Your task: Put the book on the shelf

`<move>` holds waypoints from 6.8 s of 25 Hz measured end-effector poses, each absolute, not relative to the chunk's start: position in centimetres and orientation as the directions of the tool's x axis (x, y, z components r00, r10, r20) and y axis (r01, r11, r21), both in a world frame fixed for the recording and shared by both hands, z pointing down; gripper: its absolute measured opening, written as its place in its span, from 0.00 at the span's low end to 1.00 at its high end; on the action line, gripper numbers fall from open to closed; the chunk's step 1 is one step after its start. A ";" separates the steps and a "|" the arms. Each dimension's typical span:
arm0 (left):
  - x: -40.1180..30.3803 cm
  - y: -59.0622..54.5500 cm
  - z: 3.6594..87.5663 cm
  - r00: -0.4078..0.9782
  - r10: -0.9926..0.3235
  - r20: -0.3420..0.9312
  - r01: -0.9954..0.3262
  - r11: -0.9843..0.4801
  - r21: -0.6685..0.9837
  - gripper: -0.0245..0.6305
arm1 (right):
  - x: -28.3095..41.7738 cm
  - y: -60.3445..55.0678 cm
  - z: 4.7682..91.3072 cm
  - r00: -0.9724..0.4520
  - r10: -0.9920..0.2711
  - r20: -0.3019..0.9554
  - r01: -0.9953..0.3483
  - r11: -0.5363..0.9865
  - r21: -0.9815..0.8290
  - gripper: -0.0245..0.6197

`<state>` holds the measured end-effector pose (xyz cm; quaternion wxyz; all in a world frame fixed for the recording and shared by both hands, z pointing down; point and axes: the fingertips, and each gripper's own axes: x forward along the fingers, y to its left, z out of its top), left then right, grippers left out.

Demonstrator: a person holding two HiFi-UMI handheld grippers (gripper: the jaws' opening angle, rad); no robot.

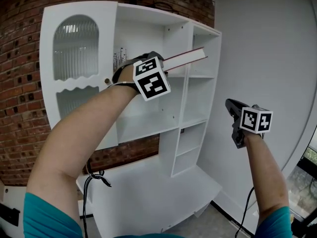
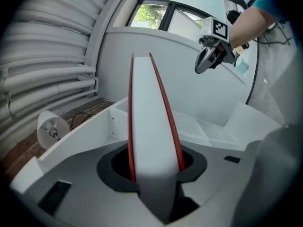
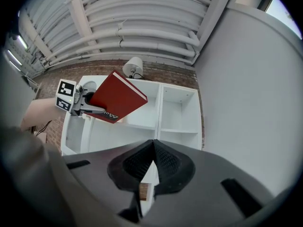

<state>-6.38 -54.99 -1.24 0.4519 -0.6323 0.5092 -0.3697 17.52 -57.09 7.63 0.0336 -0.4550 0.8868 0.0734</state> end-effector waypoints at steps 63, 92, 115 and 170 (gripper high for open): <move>-16.7 -68.2 4.9 -0.290 -0.898 0.332 -0.101 -0.316 -0.943 0.52 | 21.3 -63.2 11.6 -0.513 -0.858 -0.034 -0.858 0.511 0.047 0.07; -15.7 -68.0 3.5 -0.221 -0.945 0.243 -0.124 -0.219 -0.968 0.56 | 23.9 -61.4 14.3 -0.490 -0.872 -0.010 -0.872 0.490 0.012 0.07; -0.5 -53.9 10.5 0.577 -0.793 0.195 -0.457 -0.511 -0.728 0.54 | 22.0 -57.6 14.6 -0.518 -0.855 -0.017 -0.854 0.516 0.068 0.07; -2.6 -39.9 58.5 0.762 -0.624 0.176 -0.646 -0.710 0.280 0.06 | 17.5 -43.3 60.8 -0.625 -0.695 0.355 -0.779 0.587 -0.222 0.07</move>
